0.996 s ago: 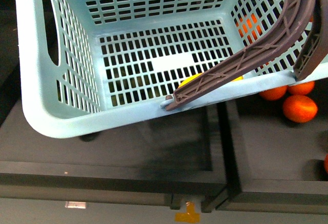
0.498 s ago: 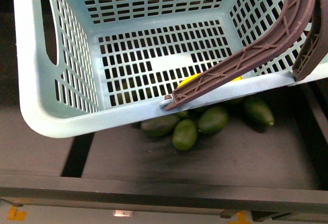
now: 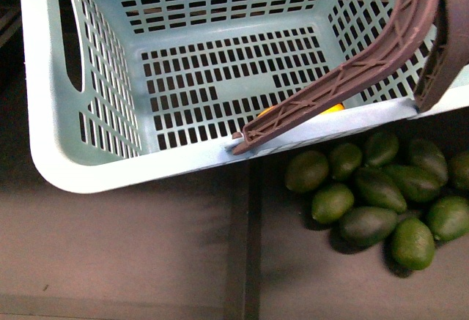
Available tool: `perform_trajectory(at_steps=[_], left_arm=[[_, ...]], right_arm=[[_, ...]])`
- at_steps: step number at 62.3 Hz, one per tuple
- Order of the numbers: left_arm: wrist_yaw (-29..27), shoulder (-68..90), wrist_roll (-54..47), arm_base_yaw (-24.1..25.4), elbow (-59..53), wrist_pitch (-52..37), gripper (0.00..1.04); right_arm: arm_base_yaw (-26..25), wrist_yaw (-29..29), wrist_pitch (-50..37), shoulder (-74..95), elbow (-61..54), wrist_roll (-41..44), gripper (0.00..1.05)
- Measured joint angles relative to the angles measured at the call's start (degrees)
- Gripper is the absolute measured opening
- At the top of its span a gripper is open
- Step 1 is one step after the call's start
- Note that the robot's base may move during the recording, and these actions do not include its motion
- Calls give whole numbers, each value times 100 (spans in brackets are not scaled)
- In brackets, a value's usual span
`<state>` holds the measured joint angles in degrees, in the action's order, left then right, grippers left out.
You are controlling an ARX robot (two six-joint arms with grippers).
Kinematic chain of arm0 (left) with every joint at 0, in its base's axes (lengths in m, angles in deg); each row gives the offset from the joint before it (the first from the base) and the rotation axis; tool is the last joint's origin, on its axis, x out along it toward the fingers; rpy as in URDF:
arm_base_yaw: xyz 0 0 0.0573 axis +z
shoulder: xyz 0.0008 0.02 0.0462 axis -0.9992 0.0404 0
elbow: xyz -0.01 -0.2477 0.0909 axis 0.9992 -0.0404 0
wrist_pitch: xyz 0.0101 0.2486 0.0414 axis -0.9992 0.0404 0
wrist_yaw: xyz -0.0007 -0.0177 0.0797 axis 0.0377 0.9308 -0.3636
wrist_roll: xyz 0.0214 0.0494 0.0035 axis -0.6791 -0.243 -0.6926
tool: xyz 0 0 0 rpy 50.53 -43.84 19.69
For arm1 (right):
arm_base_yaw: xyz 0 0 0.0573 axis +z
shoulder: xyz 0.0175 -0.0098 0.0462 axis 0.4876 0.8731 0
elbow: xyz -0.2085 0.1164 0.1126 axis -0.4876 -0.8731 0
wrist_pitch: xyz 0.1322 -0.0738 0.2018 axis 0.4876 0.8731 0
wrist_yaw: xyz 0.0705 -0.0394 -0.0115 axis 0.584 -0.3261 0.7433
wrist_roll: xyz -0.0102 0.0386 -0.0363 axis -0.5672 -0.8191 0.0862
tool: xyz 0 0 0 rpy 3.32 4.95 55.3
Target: Pick mango and avocado into basket
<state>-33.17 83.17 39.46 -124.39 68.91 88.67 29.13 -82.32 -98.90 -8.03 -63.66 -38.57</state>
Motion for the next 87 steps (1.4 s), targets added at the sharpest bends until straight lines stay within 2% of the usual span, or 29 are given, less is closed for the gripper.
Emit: perform_trajectory(at_steps=[15,20,23,30,42,45,53,60,69,87], left_arm=[[-72,0,-24,31,7,0,28],[-31,0,-2,4,7,0,28],[-15,0,0,-13,7,0,28],[33,0,2,-42,7,0,28],[48,0,22,-52,7,0,27],[42,0,24,-52,7,0,27],[-20,0,20,-46,7,0,27],[-39,0,9,-46,7,0,27],[-17,0,15,-46,7,0,27],[42,0,22,-48,7,0,27]], right_arm=[[11,-90,46,24,11,-31,96],[-83,-1056,1635,595,553,-374,96],[-382,-1078,2238,999,807,-415,96],[-1338,-315,2277,1784,1032,-315,96],[-3152,1309,1108,3705,1423,546,96],[-3510,1515,693,4476,1484,909,96],[-4015,1759,-48,6240,1759,1519,96],[-4201,1738,-533,7746,2146,1727,96],[-4107,1683,-881,9628,2686,1606,96],[-3628,1515,-1220,11068,3366,841,96]])
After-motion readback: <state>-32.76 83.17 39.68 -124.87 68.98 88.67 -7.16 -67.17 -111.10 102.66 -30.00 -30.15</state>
